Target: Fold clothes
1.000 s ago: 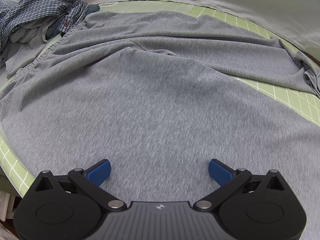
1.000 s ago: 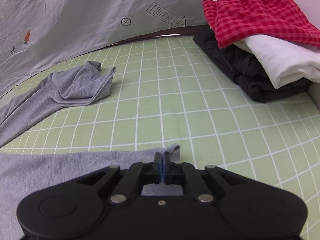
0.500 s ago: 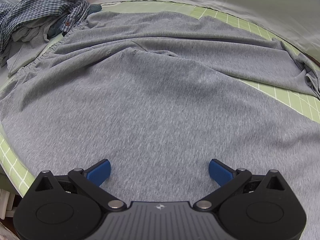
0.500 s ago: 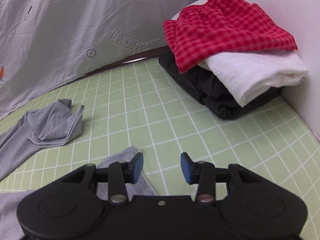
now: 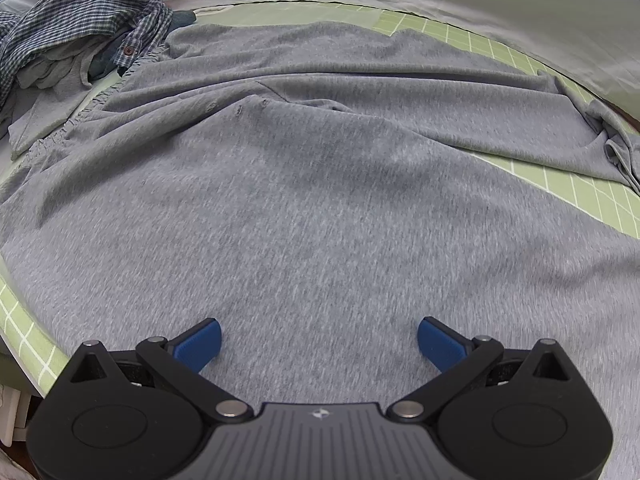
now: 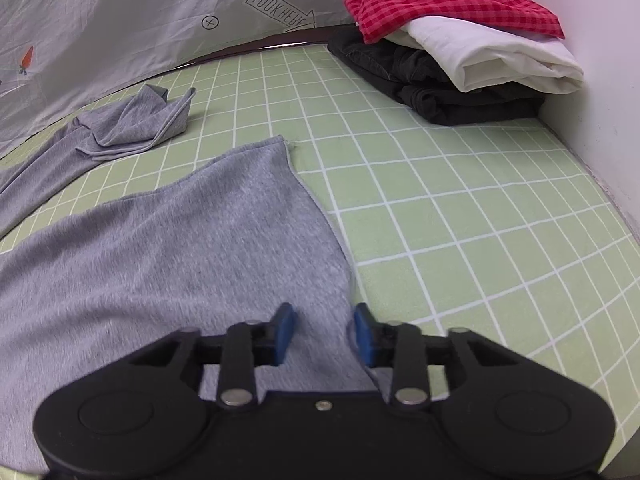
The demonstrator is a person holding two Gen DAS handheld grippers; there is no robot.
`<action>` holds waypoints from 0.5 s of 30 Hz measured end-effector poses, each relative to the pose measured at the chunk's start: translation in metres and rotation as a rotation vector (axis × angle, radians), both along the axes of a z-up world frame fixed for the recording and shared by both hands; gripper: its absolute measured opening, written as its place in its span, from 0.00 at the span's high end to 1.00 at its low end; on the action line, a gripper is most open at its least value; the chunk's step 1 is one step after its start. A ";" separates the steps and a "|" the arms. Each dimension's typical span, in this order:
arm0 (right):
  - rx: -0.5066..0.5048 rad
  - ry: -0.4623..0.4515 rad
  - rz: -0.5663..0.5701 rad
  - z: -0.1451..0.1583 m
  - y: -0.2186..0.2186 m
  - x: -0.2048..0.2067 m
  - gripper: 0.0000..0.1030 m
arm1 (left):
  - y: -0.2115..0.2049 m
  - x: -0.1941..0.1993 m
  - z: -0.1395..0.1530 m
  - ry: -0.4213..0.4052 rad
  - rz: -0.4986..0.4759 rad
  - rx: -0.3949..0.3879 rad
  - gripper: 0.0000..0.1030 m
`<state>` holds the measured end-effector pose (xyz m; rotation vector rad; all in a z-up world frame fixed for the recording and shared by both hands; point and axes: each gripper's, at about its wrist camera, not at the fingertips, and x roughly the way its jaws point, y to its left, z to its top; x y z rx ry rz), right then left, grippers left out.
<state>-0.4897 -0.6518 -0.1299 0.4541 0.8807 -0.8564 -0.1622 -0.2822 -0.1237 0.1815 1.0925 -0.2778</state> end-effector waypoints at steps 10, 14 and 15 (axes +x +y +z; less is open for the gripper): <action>0.018 0.097 -0.053 0.007 0.015 -0.038 0.96 | 0.008 -0.019 0.000 -0.012 -0.034 -0.004 0.00; -0.005 0.140 -0.048 0.012 0.013 -0.025 0.91 | 0.006 -0.014 0.002 0.018 -0.029 0.007 0.00; -0.032 0.147 -0.039 0.015 0.012 -0.020 0.81 | 0.005 -0.012 0.002 0.032 -0.030 0.012 0.00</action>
